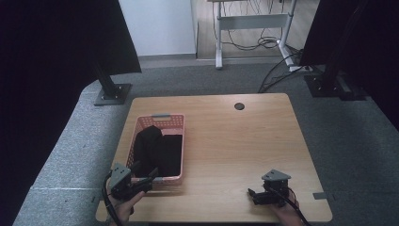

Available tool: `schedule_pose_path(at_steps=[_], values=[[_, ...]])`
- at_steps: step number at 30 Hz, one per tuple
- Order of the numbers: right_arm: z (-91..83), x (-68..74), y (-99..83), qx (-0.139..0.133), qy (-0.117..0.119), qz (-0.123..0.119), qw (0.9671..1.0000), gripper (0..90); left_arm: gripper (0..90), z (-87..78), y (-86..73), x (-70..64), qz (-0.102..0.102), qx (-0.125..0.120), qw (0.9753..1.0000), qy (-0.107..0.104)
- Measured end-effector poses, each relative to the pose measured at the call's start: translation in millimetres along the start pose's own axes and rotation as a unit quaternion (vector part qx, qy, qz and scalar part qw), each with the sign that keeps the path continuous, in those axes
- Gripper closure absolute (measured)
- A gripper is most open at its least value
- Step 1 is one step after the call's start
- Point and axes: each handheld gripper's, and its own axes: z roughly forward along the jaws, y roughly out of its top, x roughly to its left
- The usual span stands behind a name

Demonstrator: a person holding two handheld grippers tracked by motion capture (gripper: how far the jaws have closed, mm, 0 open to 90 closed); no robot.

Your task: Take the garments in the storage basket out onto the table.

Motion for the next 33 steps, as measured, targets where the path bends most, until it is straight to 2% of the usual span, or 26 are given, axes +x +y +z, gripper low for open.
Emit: schedule_pose_path(at_steps=[8,13,28,33], values=[[0.0,0.0,0.0,0.000,0.000,0.000,1.0000,0.2,23.0,6.5,3.1,3.6,-0.002,0.002,0.9999,0.013],[0.0,0.0,0.0,0.000,0.000,0.000,1.0000,0.2,23.1,13.7,4.5,9.7,-0.011,0.014,0.9992,0.035],[0.0,0.0,0.0,0.000,0.000,0.000,1.0000,0.2,23.2,26.8,5.5,18.3,-0.014,0.023,0.9987,0.043],[0.1,0.2,0.1,0.000,-0.001,0.001,1.0000,0.2,23.1,29.9,6.5,21.8,-0.010,0.025,0.9981,0.054]])
